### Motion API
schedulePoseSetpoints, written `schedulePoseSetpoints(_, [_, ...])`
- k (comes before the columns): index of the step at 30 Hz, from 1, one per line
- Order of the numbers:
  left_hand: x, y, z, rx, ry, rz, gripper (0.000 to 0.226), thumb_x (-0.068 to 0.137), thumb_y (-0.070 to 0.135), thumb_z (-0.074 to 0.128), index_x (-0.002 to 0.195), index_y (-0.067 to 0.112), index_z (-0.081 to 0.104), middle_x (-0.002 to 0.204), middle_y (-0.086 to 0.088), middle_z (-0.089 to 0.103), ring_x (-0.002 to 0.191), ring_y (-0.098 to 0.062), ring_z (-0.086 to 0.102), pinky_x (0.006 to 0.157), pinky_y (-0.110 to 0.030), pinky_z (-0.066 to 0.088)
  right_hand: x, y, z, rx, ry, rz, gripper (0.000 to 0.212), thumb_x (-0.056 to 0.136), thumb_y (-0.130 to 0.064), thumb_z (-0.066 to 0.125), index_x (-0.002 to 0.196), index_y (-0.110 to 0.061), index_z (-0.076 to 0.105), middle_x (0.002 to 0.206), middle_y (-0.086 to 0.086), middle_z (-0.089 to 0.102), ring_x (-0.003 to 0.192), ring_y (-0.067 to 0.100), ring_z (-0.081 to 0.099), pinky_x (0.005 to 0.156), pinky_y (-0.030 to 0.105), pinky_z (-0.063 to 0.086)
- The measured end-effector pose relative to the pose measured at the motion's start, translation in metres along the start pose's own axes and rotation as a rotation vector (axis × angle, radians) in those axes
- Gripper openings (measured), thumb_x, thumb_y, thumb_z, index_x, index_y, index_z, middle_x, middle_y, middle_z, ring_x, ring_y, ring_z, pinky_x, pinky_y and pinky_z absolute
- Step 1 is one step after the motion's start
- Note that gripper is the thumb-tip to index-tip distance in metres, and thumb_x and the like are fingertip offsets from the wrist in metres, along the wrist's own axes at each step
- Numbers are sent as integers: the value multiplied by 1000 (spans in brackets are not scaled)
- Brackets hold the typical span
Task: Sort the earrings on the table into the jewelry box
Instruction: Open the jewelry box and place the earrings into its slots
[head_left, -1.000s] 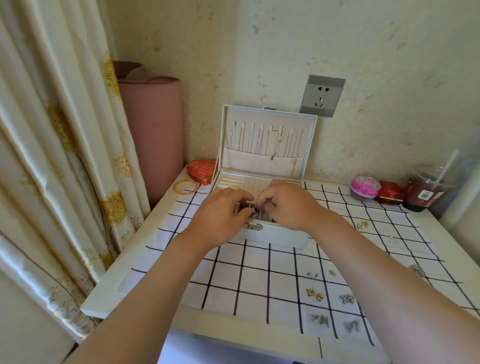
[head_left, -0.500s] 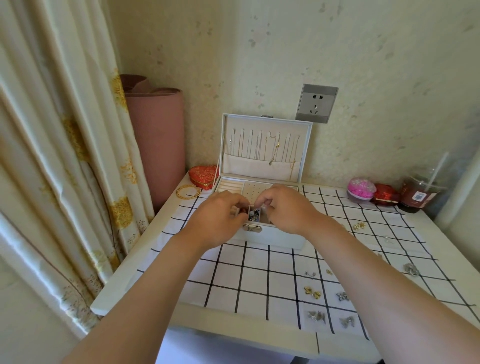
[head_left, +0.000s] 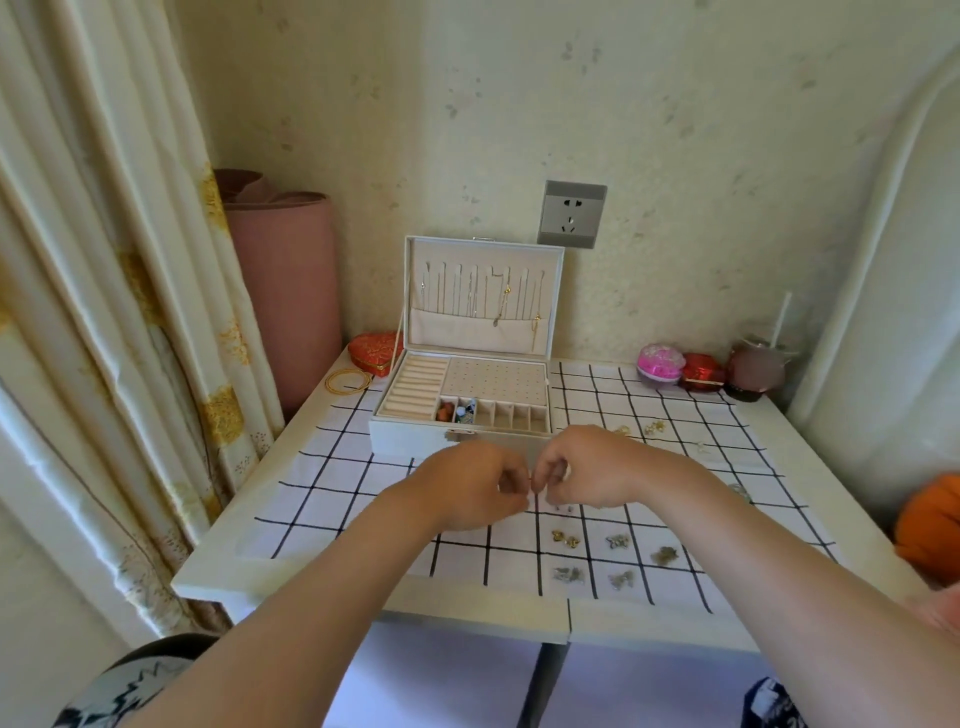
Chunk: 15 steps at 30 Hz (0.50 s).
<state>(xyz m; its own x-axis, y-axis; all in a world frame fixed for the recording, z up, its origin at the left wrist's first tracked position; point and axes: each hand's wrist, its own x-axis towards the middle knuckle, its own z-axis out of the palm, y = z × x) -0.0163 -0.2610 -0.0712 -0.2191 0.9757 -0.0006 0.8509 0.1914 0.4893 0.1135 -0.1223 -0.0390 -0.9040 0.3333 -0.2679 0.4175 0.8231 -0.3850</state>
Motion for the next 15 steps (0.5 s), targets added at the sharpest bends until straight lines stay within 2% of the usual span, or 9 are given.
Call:
schedulePoseSetpoints(3, [1,8,14,34,-40,9,21,86,35,68,107,34,71,98,16,67,76,1,53,71,-19,44,-10,12,4,-31,-56,47,17,83,-17,77,91,-32,75,88,-18,63,84,4,60,70,17,44])
schedulePoseSetpoints(6, [4,18,26,42,-39,29,26,86,39,69,112,36,71,100,14,67,80,-1,53,71,-20,43,-16,20,8,-44,-111,82,14,78,-23,82,89,-31,77,82,-21,63,80,0,60,73,20,47])
schedulePoseSetpoints(9, [8,26,35,76,-11,38,23,85,43,69,107,37,73,96,14,69,85,-5,58,67,-21,43,-21,25,10,-56,-126,99,17,74,-33,86,88,-30,77,83,-19,67,80,0,61,76,23,50])
schedulePoseSetpoints(13, [13,29,39,76,-6,19,15,82,41,72,96,37,77,92,14,72,85,-5,62,61,-17,39,-23,28,12,-22,-114,73,16,74,-34,86,87,-31,76,80,-18,67,74,-2,59,64,17,42])
schedulePoseSetpoints(15, [13,26,37,61,-19,-3,14,82,40,73,95,37,77,92,15,71,84,-4,61,64,-19,44,-22,29,14,-13,-98,58,14,75,-32,85,85,-32,75,77,-19,65,73,-2,59,63,17,41])
